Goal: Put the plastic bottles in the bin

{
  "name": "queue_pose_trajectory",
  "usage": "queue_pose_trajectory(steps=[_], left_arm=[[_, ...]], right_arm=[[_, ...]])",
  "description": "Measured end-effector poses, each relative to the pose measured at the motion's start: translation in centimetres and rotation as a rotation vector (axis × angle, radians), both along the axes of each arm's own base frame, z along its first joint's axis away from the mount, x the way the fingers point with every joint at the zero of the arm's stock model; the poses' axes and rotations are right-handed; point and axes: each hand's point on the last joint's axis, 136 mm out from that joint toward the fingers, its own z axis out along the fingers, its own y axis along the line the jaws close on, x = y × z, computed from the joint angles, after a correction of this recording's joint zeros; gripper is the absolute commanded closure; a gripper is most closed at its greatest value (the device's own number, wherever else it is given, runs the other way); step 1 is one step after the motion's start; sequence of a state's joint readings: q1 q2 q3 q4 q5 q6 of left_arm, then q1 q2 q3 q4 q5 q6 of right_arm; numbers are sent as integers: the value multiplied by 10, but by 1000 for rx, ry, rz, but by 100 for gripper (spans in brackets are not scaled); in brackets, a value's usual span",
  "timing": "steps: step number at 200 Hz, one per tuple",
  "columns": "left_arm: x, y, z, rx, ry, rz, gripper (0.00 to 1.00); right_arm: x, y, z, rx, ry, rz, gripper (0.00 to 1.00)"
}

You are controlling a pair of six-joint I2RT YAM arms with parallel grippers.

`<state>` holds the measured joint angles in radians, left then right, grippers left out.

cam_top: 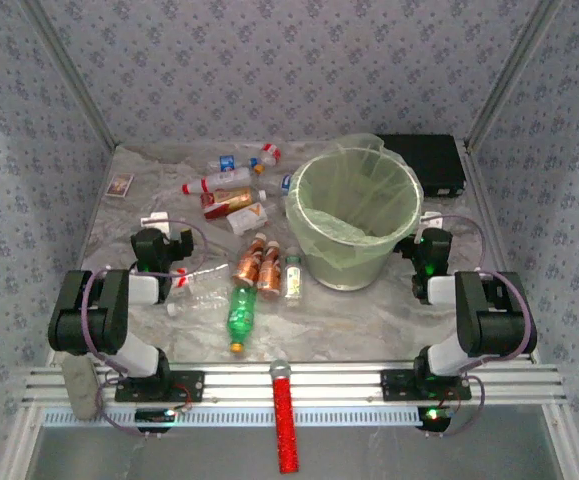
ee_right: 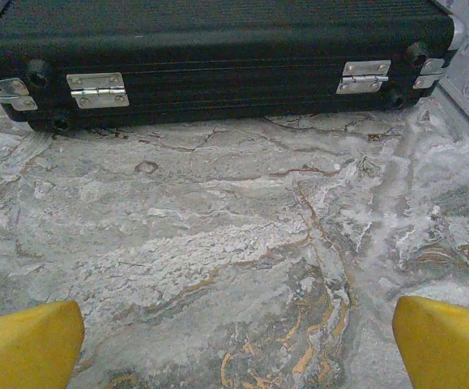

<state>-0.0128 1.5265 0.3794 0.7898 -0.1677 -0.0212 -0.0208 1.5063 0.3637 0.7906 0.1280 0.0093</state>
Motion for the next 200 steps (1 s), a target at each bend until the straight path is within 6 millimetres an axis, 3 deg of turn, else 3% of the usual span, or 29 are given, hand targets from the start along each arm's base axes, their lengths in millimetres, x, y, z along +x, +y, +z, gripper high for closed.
queue_pose_trajectory(steps=[200], left_arm=[[2, 2, 2, -19, -6, -5, 0]], right_arm=[[0, 0, 0, 0, 0, 0, 0]])
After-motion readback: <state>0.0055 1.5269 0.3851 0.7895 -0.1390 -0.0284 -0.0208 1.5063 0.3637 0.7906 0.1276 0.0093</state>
